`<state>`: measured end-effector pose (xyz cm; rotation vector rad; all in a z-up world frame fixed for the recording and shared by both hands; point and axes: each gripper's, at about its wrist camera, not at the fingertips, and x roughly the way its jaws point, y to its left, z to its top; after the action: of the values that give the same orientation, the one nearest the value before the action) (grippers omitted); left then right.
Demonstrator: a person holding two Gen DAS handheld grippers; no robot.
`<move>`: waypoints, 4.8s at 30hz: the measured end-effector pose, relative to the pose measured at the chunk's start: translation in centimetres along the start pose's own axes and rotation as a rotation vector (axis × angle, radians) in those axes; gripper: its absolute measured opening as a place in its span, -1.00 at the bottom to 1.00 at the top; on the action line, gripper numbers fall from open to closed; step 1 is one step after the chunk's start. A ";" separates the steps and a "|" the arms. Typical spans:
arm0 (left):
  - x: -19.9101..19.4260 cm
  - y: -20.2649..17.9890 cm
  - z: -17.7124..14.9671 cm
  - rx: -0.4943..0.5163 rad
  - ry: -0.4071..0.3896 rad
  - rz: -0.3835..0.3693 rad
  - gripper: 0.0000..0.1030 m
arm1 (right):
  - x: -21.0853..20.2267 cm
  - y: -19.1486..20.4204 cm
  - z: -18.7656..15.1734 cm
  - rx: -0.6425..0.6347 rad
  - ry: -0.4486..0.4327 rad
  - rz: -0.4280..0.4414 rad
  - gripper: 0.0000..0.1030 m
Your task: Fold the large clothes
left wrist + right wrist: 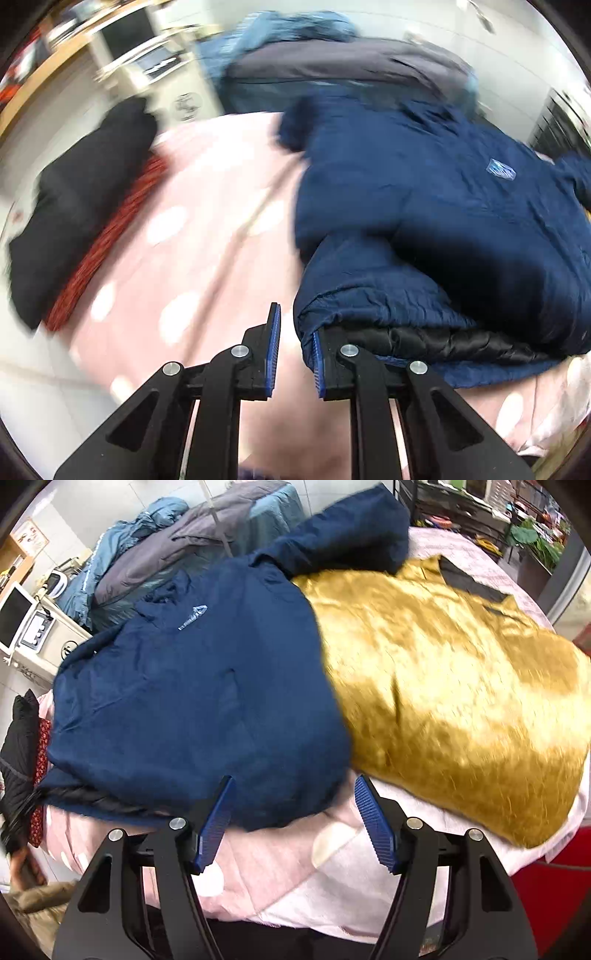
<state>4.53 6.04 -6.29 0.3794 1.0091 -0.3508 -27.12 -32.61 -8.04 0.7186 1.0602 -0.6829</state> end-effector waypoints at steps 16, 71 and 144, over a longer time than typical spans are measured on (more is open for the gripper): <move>-0.1 7.7 -6.8 -0.159 0.122 -0.137 0.50 | 6.4 0.3 -4.8 -0.020 0.206 0.171 0.31; 5.7 -5.4 2.7 0.109 0.118 -0.219 0.75 | 5.8 15.5 0.5 -0.571 0.150 0.036 0.45; 5.4 -23.3 4.9 0.347 0.246 -0.064 0.88 | 4.2 -24.6 19.9 0.836 -0.192 0.396 -0.45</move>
<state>0.29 -17.28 -11.96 0.7182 1.2042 -0.5493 -34.71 -63.50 -10.34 1.4998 0.3974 -0.8243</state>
